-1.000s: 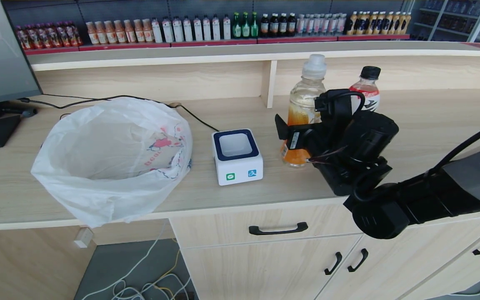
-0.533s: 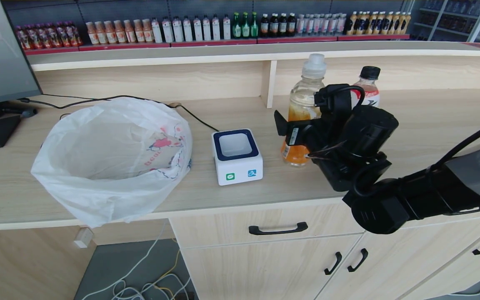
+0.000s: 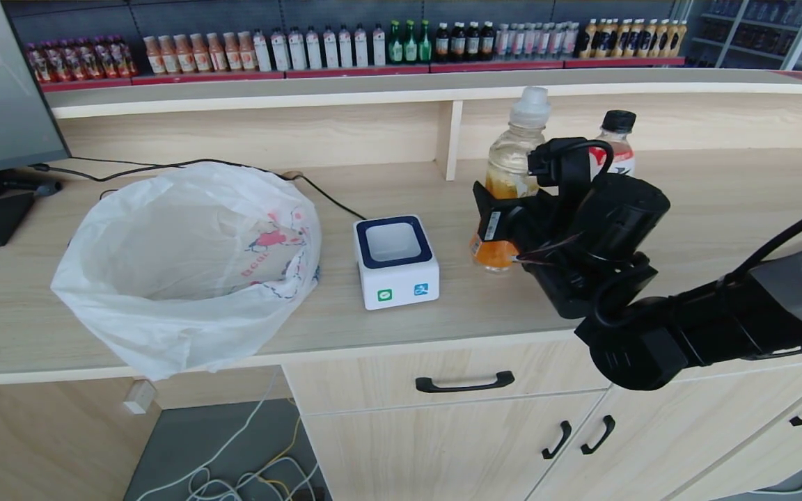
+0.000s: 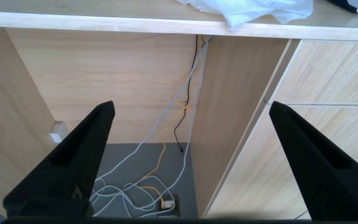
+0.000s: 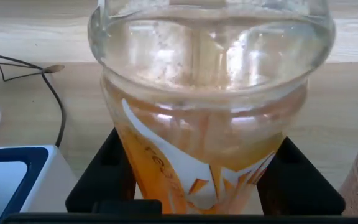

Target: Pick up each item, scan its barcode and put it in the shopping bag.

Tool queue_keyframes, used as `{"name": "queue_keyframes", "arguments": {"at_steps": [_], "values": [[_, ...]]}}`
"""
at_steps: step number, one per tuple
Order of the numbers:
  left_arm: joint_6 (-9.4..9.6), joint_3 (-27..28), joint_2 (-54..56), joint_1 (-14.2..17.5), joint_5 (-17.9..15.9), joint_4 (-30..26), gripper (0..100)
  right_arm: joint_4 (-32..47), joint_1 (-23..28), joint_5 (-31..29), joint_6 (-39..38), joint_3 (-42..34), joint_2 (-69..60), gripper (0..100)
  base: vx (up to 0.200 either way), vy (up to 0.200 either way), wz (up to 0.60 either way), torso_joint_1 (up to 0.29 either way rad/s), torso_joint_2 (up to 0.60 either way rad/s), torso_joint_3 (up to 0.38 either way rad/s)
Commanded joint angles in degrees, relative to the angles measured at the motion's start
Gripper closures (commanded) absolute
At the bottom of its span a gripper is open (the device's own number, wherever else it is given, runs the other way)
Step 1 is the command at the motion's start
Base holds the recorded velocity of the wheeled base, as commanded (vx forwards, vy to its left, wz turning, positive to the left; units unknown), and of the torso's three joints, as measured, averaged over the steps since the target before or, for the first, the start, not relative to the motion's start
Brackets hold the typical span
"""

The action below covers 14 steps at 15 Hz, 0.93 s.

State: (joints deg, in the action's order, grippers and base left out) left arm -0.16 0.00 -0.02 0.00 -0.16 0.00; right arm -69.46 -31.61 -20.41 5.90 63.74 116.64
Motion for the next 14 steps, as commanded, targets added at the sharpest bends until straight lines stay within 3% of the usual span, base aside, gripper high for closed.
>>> {"name": "queue_keyframes", "arguments": {"at_steps": [1, 8, 14], "values": [[-0.02, 0.00, 0.02, 0.00, -0.02, 0.00, 0, -0.06, -0.03, -0.07, -0.01, -0.11, -1.06, 100, 0.000, 0.000, 0.00, 0.000, 0.00, 0.000], [-0.02, 0.00, 0.02, 0.00, -0.02, 0.00, 0, 0.12, -0.29, -0.07, 0.34, -0.46, -3.35, 100, 0.000, 0.000, 0.00, 0.000, 0.00, 0.000], [-0.02, 0.00, 0.02, 0.00, -0.02, 0.00, 0, -0.06, -2.14, -0.16, 0.34, -7.41, -10.91, 100, 0.000, 0.000, 0.00, 0.000, 0.00, 0.000]]}}
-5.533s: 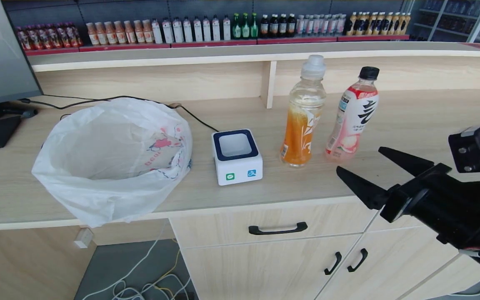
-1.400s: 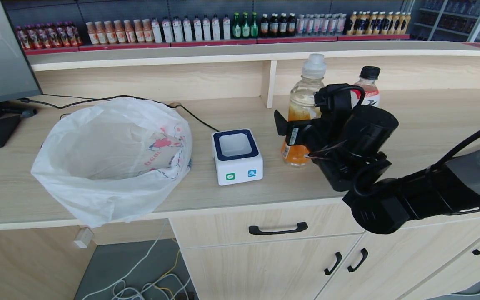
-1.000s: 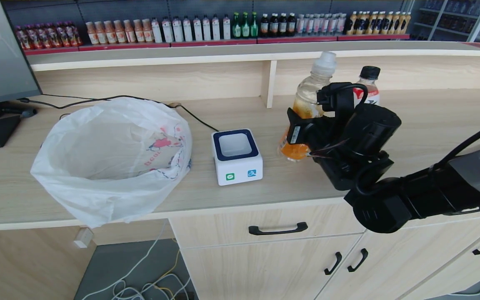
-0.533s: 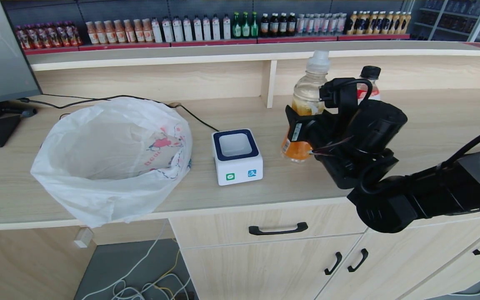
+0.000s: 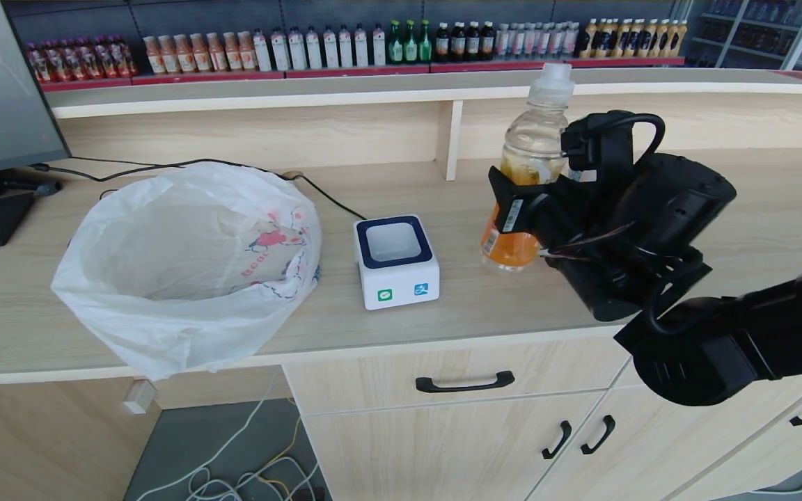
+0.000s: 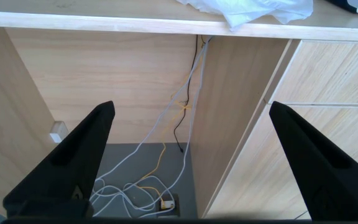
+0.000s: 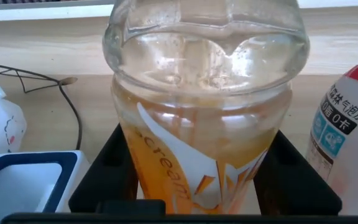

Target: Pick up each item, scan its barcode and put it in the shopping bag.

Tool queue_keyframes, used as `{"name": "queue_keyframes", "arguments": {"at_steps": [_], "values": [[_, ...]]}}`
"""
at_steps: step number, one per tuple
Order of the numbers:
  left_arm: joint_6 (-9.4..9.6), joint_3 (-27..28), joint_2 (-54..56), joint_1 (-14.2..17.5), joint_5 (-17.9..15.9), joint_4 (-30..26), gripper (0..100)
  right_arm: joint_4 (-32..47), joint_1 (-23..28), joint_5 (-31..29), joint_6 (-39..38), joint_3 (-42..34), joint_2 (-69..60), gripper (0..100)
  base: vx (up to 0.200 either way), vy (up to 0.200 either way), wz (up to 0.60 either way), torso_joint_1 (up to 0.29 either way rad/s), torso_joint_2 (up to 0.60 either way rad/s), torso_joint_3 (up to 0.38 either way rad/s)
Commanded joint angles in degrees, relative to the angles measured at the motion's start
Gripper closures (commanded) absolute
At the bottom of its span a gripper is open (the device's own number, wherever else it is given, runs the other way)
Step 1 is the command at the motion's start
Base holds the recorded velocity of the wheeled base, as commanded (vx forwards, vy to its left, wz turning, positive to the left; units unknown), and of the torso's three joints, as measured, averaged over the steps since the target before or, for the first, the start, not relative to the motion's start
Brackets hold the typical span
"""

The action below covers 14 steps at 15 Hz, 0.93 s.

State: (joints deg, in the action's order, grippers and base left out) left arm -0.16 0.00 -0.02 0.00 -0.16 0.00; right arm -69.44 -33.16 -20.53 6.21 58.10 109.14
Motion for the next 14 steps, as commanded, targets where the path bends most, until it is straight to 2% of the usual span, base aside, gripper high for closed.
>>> {"name": "queue_keyframes", "arguments": {"at_steps": [1, 9, 14], "values": [[-0.02, 0.00, 0.02, 0.00, -0.02, 0.00, 0, -0.26, -1.47, -0.30, -0.05, -3.17, -4.90, 100, 0.000, 0.000, 0.00, 0.000, 0.00, 0.000], [-0.02, 0.00, 0.02, 0.00, -0.02, 0.00, 0, -1.23, -6.83, -0.39, -0.40, -19.78, -17.65, 100, 0.000, 0.000, 0.00, 0.000, 0.00, 0.000], [-0.02, 0.00, 0.02, 0.00, -0.02, 0.00, 0, -9.49, -10.17, -0.30, -2.87, -29.10, -17.65, 100, 0.000, 0.000, 0.00, 0.000, 0.00, 0.000]]}}
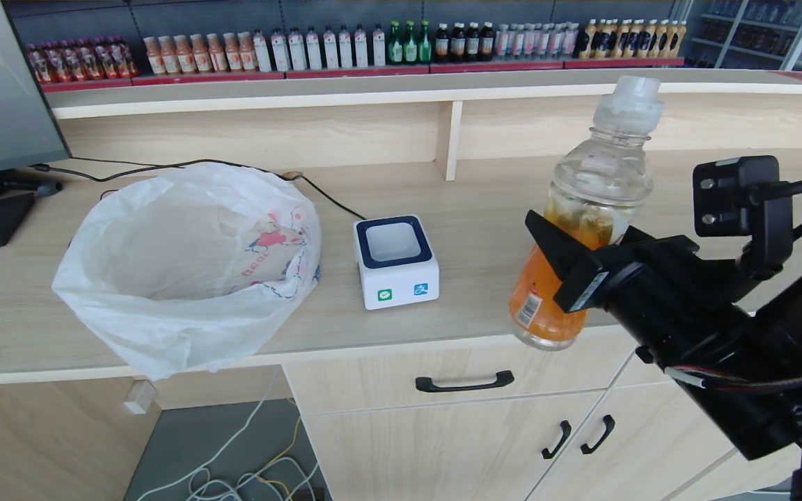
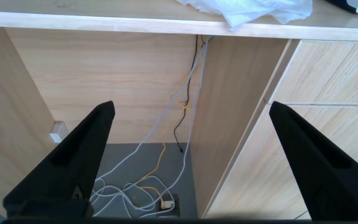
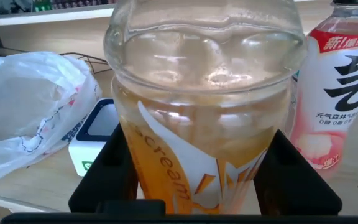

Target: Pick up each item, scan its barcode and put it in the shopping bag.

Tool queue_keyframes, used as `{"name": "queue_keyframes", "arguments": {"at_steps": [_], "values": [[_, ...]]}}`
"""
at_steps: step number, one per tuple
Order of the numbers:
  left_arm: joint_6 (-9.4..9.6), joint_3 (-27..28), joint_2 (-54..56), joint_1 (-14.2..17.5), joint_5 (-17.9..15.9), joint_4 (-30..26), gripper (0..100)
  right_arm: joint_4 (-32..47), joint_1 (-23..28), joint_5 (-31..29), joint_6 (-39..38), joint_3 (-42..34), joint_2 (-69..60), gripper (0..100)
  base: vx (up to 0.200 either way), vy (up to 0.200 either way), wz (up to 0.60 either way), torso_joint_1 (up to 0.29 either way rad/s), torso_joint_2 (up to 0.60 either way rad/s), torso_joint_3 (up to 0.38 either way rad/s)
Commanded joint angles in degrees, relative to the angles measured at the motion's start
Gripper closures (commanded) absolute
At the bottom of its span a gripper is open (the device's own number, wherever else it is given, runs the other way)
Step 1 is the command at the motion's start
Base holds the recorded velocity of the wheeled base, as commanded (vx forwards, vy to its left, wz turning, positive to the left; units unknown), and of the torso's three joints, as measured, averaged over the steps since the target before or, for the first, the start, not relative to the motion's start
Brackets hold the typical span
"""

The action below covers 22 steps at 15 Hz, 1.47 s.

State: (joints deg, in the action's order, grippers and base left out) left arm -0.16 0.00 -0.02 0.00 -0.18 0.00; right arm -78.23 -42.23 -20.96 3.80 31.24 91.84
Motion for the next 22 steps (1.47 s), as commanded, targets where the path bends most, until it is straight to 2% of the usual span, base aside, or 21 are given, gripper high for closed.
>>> {"name": "queue_keyframes", "arguments": {"at_steps": [1, 7, 11, 15, 22], "values": [[-0.02, 0.00, 0.02, 0.00, 0.01, 0.00, 0, -1.23, -1.98, 0.13, -1.34, -3.12, -0.35, 100, 0.000, 0.000, 0.00, 0.000, 0.00, 0.000], [-0.02, 0.00, 0.02, 0.00, 0.01, 0.00, 0, -4.39, -9.72, 0.48, -8.55, -4.35, -0.35, 100, 0.000, 0.000, 0.00, 0.000, 0.00, 0.000], [-0.02, 0.00, 0.02, 0.00, 0.01, 0.00, 0, -7.20, -9.98, 7.33, -13.74, -4.53, -0.61, 100, 0.000, 0.000, 0.00, 0.000, 0.00, 0.000], [-0.02, 0.00, 0.02, 0.00, 0.01, 0.00, 0, -7.99, -10.07, 9.18, -28.41, -4.26, -2.28, 100, 0.000, 0.000, 0.00, 0.000, 0.00, 0.000], [-0.02, 0.00, 0.02, 0.00, 0.01, 0.00, 0, -10.10, -10.24, 19.55, -37.73, 0.31, -3.25, 100, 0.000, 0.000, 0.00, 0.000, 0.00, 0.000]]}}
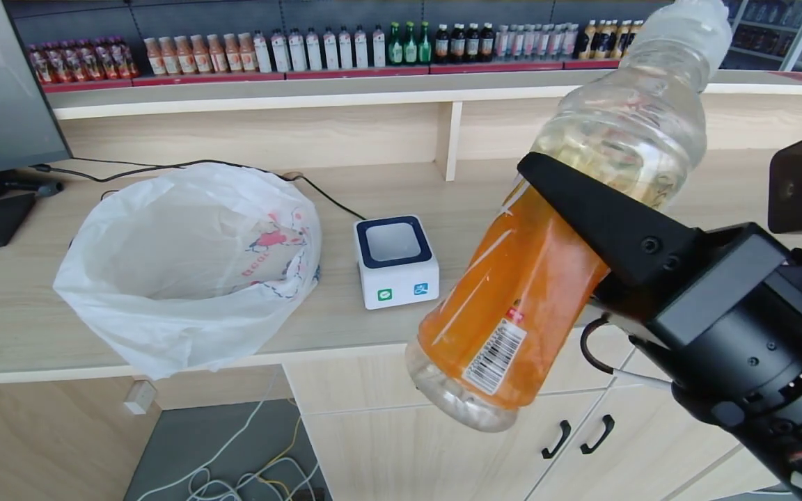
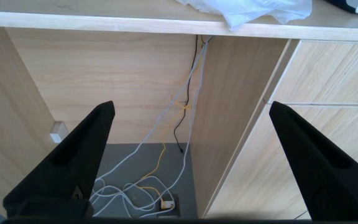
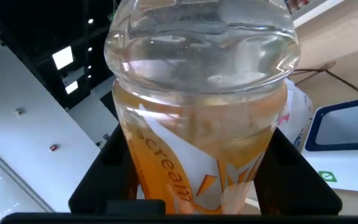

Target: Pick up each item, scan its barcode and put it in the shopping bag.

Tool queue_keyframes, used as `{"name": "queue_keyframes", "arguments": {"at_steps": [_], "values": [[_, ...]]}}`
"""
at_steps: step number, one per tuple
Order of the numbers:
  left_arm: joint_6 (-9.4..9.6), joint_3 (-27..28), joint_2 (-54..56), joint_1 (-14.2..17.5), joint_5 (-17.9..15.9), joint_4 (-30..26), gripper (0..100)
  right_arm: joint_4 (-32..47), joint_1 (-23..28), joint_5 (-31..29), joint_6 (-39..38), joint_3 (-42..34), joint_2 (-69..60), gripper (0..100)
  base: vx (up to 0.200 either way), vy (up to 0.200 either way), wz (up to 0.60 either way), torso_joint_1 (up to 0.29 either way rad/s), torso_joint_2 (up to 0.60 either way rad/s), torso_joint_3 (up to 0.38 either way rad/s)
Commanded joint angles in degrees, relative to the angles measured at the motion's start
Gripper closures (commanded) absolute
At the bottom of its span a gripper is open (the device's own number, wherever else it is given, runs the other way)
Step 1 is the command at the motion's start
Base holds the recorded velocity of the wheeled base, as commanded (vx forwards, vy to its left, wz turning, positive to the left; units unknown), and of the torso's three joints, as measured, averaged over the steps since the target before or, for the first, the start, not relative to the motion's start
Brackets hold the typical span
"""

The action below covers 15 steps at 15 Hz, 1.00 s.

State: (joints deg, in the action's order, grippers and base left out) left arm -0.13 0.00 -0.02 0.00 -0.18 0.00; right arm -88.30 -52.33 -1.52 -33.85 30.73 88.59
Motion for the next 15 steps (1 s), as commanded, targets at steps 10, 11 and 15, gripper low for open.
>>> {"name": "queue_keyframes", "arguments": {"at_steps": [10, 11, 15], "values": [[-0.04, 0.00, 0.02, 0.00, 0.01, 0.00, 0, 0.05, -1.28, 7.06, -8.86, 1.61, 1.06, 100, 0.000, 0.000, 0.00, 0.000, 0.00, 0.000], [-0.04, 0.00, 0.02, 0.00, 0.01, 0.00, 0, 0.14, -1.28, 7.68, -9.04, 1.79, 1.24, 100, 0.000, 0.000, 0.00, 0.000, 0.00, 0.000], [-0.04, 0.00, 0.02, 0.00, 0.01, 0.00, 0, 0.14, -1.28, 8.03, -9.74, 1.96, 1.41, 100, 0.000, 0.000, 0.00, 0.000, 0.00, 0.000]]}}
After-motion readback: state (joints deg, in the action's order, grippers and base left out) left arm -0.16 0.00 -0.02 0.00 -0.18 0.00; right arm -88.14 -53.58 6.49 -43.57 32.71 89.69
